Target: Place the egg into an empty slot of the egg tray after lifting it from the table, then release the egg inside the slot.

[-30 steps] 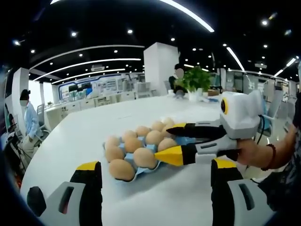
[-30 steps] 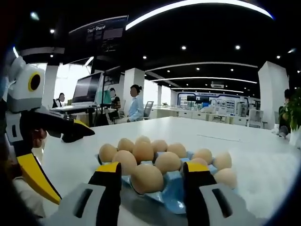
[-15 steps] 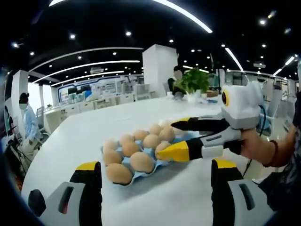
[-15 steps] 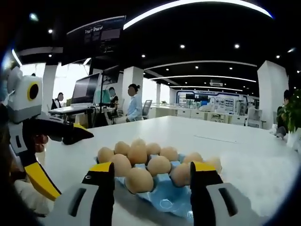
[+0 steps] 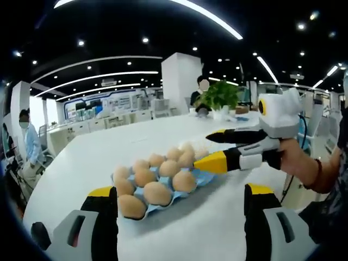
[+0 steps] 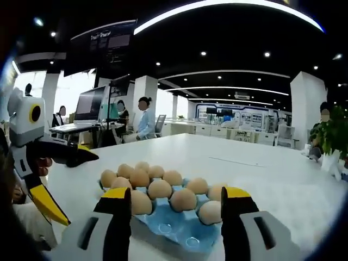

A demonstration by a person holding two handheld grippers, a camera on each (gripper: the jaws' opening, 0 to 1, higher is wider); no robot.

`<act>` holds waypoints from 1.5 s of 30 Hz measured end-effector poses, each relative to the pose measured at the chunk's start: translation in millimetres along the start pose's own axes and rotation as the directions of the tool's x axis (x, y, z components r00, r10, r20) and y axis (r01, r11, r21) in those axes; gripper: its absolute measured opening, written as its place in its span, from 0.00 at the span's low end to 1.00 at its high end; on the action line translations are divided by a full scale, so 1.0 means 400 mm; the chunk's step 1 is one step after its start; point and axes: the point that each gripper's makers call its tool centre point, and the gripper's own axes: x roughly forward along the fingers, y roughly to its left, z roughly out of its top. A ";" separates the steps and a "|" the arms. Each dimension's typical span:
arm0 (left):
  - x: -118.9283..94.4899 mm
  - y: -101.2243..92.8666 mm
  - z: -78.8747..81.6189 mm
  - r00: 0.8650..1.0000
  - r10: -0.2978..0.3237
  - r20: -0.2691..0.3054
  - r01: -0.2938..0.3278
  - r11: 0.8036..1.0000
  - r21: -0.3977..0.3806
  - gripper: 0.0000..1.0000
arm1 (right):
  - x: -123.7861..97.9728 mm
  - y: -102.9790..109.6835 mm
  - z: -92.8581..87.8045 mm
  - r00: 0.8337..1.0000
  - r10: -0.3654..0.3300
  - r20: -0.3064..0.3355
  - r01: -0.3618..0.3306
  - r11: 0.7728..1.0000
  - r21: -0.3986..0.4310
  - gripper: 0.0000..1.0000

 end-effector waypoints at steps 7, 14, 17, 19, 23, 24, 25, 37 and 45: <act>0.002 -0.005 -0.006 1.000 0.002 -0.012 -0.002 1.000 0.007 0.98 | -0.015 -0.032 -0.005 1.000 -0.030 -0.009 0.030 1.000 0.003 0.70; 0.004 -0.008 -0.004 1.000 0.006 -0.015 -0.006 1.000 0.007 0.98 | -0.036 -0.073 -0.012 0.998 -0.068 -0.015 0.068 0.998 0.007 0.70; 0.006 -0.011 -0.003 1.000 0.005 -0.015 -0.005 1.000 0.005 0.99 | -0.048 -0.094 -0.014 0.996 -0.087 -0.016 0.087 0.996 0.012 0.70; 0.008 -0.012 -0.003 1.000 0.004 -0.015 -0.004 1.000 0.003 0.99 | -0.054 -0.103 -0.015 0.995 -0.096 -0.019 0.096 0.995 0.011 0.70; 0.009 -0.013 -0.001 1.000 0.007 -0.014 -0.007 1.000 0.001 0.99 | -0.065 -0.119 -0.022 0.993 -0.113 -0.025 0.113 0.994 0.007 0.71; 0.007 -0.011 0.000 1.000 0.010 -0.013 -0.010 1.000 -0.001 0.99 | -0.067 -0.122 -0.023 0.993 -0.117 -0.027 0.117 0.993 0.006 0.71; 0.005 -0.009 0.000 1.000 0.013 -0.011 -0.013 1.000 -0.003 0.99 | -0.070 -0.128 -0.026 0.992 -0.122 -0.032 0.123 0.992 0.005 0.71; -0.002 0.003 -0.003 0.999 0.033 -0.010 -0.033 0.999 -0.012 0.98 | -0.115 -0.187 -0.044 0.983 -0.178 -0.044 0.179 0.984 0.005 0.71; 0.003 0.010 -0.006 0.999 0.039 -0.011 -0.039 0.999 -0.021 0.98 | -0.150 -0.250 -0.057 0.970 -0.238 -0.055 0.239 0.971 0.021 0.70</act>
